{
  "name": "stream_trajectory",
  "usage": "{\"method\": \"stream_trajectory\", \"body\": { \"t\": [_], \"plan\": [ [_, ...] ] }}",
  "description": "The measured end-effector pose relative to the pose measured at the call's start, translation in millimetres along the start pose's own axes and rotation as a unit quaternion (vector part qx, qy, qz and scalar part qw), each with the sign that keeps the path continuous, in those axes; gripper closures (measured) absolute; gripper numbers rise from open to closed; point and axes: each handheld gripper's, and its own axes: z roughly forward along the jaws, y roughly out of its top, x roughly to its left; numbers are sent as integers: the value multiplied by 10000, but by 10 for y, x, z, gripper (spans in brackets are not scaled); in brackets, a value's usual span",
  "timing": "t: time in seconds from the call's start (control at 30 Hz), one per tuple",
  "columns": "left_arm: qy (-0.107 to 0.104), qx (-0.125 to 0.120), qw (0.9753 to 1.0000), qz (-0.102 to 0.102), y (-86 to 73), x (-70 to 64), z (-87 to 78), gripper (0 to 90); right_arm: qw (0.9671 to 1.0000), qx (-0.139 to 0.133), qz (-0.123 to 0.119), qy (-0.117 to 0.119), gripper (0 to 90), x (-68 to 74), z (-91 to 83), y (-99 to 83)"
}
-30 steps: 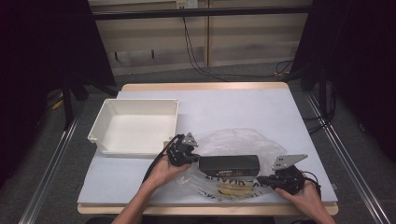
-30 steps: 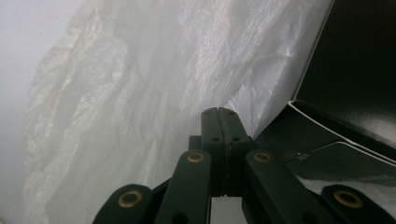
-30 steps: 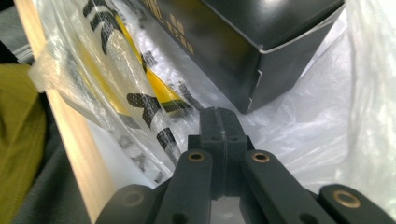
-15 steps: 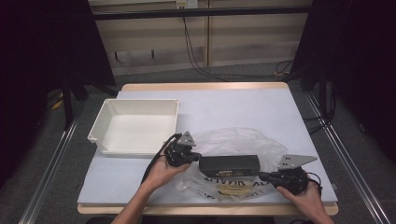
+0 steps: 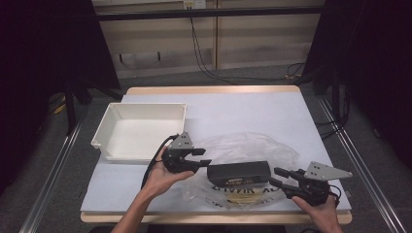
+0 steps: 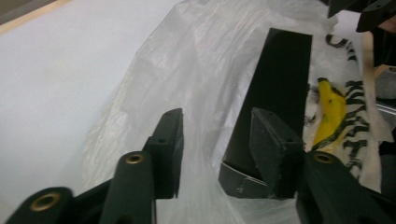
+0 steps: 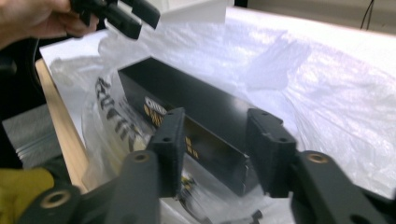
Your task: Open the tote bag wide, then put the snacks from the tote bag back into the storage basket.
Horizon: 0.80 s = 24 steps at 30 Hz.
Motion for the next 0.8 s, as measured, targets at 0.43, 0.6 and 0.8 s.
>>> {"method": "stream_trajectory", "body": {
  "t": [0.43, 0.6, 0.8],
  "plan": [
    [-138, 300, 9991, 285, 11, -110, 118, 476, 9985, -173, 289, -432, 294, 132, -23, -102],
    [-200, 410, 9986, 284, 49, -145, 164, 415, 9975, -196, 258, -627, 229, 121, -40, -102],
    [-240, 509, 9979, 335, 37, -177, 211, 397, 9980, -81, 258, -574, 202, 97, -22, -109]
  ]
}}
